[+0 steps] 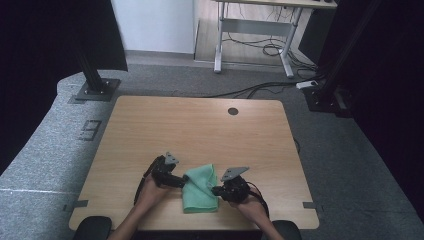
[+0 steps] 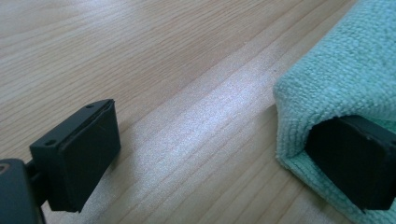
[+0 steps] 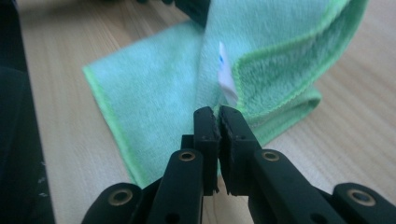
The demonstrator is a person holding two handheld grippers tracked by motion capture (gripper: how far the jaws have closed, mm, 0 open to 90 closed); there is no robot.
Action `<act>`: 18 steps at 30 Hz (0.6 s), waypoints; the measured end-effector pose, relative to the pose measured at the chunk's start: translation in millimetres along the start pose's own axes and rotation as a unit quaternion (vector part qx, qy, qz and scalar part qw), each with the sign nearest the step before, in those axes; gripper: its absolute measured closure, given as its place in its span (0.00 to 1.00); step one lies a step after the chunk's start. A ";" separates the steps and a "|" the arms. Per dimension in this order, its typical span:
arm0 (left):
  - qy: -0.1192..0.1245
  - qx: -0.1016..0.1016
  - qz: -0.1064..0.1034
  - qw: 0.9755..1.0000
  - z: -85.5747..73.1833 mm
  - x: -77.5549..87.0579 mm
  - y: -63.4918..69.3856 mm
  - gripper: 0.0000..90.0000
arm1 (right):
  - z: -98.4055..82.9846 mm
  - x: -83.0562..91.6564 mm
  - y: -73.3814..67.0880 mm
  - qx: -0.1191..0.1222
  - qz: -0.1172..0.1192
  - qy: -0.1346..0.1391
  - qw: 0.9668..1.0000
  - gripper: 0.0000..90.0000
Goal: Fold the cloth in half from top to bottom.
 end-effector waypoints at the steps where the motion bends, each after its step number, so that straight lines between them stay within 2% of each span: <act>1: 0.001 0.000 -0.001 1.000 0.1 -0.2 -0.1 0.05 | -0.9 -2.2 0.5 0.000 -0.001 -0.003 1.000 0.94; 5: 0.001 -0.013 -0.009 1.000 -0.3 0.3 -1.5 0.05 | -3.7 -7.6 1.4 -0.009 -0.006 -0.009 1.000 0.93; 8: -0.017 -0.028 -0.025 0.999 0.6 4.9 -2.3 0.07 | -5.8 -8.9 2.6 -0.015 -0.008 -0.007 1.000 0.93; 12: -0.023 -0.054 -0.054 0.997 2.1 18.2 0.7 0.16 | -8.2 -9.6 3.7 -0.025 -0.005 -0.003 1.000 0.93; 18: -0.004 -0.088 -0.086 0.992 13.4 34.8 9.3 0.20 | -9.3 -10.5 4.0 -0.033 -0.004 0.000 0.999 0.93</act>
Point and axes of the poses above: each handheld gripper's, and its own axes: x roughly backward along the jaws, z roughly out of its top, y roughly to its right, the point moved 1 cm from there along -x, roughly forward along the jaws, and after that the axes turned 13 degrees about -y, right-handed, at the moved point
